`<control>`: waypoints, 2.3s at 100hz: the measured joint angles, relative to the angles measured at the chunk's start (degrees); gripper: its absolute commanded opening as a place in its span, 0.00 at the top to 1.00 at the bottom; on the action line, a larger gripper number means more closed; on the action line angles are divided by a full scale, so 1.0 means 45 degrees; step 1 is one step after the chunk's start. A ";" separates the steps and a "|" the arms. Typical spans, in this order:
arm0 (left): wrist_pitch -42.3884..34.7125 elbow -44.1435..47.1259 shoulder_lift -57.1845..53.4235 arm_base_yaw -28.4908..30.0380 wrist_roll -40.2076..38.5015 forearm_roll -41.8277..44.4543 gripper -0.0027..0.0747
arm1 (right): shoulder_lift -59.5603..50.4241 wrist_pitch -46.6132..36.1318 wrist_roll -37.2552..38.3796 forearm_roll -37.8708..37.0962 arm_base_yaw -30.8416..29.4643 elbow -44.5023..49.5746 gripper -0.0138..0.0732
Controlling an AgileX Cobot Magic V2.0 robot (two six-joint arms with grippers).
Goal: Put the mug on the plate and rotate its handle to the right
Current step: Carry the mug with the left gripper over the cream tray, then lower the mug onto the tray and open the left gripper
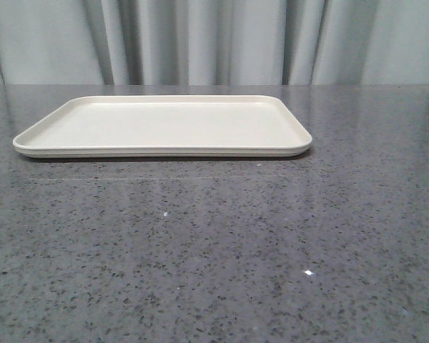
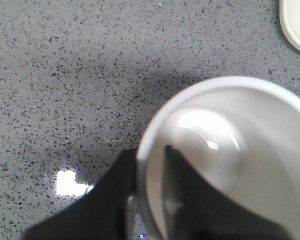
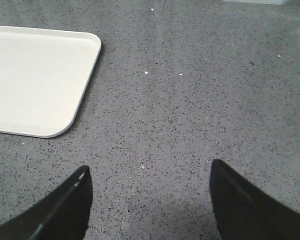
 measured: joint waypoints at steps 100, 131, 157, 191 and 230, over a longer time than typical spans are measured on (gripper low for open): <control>-0.0755 -0.6377 0.5085 -0.2896 0.0774 -0.2858 0.99 | 0.0000 0.0078 -0.0048 0.0000 0.0000 0.0000 0.26; -0.0874 -0.9085 0.8532 -0.4241 0.0774 -0.2921 0.99 | 0.0000 0.0078 0.0002 0.0000 0.0000 0.0000 0.26; -0.0467 -1.0530 0.9975 -0.4633 0.0774 -0.2899 0.99 | 0.0000 0.0078 0.0002 0.0000 0.0000 0.0000 0.26; -0.0002 -1.0627 1.0584 -0.4742 0.0774 -0.2747 0.99 | 0.0000 0.0100 -0.0026 0.0000 0.0000 0.0000 0.26; -0.0045 -1.0710 1.0799 -0.5184 0.0774 -0.2543 0.99 | 0.0000 0.0154 -0.0026 0.0000 0.0000 0.0000 0.26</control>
